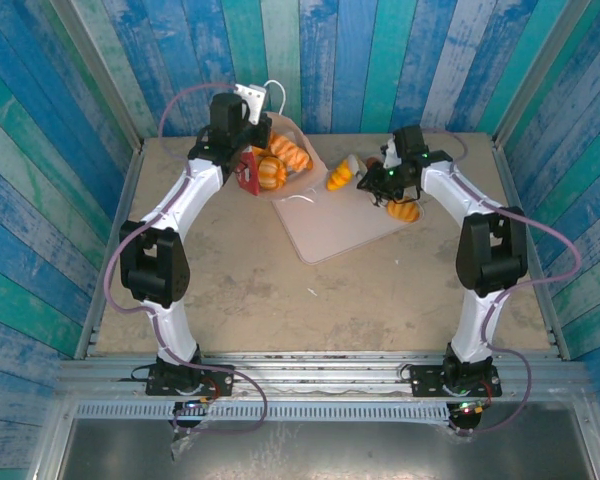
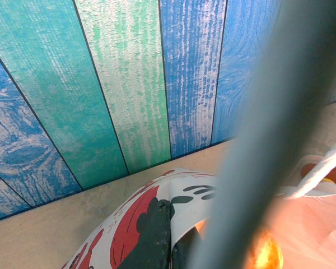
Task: Take the fake bread out of the paper bag
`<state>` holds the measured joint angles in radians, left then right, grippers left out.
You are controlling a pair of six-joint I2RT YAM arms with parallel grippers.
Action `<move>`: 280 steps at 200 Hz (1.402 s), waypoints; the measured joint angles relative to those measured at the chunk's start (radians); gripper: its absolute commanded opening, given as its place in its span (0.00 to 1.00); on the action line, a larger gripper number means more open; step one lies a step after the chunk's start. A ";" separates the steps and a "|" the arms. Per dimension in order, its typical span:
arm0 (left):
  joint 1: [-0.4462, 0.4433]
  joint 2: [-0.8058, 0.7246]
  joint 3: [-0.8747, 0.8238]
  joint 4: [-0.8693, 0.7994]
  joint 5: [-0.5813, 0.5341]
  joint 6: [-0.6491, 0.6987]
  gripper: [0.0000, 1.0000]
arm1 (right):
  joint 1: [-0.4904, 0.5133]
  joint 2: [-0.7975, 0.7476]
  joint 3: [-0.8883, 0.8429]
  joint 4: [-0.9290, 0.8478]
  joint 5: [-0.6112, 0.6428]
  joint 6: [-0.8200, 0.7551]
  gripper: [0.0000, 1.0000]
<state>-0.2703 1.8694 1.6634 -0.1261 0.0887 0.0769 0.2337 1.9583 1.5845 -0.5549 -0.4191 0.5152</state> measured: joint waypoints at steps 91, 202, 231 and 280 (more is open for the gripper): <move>0.000 0.000 0.000 0.000 0.002 0.000 0.00 | -0.026 0.024 0.054 -0.043 0.030 -0.016 0.43; 0.000 0.000 0.000 0.000 0.006 0.000 0.00 | -0.042 0.055 0.130 -0.108 0.083 -0.061 0.42; 0.000 0.000 0.000 -0.001 0.011 0.000 0.00 | -0.045 0.055 0.135 -0.121 0.087 -0.069 0.42; 0.000 0.000 0.000 0.000 0.011 0.000 0.00 | -0.044 0.013 0.135 -0.157 0.082 -0.071 0.41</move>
<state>-0.2703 1.8694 1.6634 -0.1265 0.0998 0.0765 0.1898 1.9713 1.7191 -0.7120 -0.3370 0.4442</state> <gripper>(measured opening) 0.045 0.410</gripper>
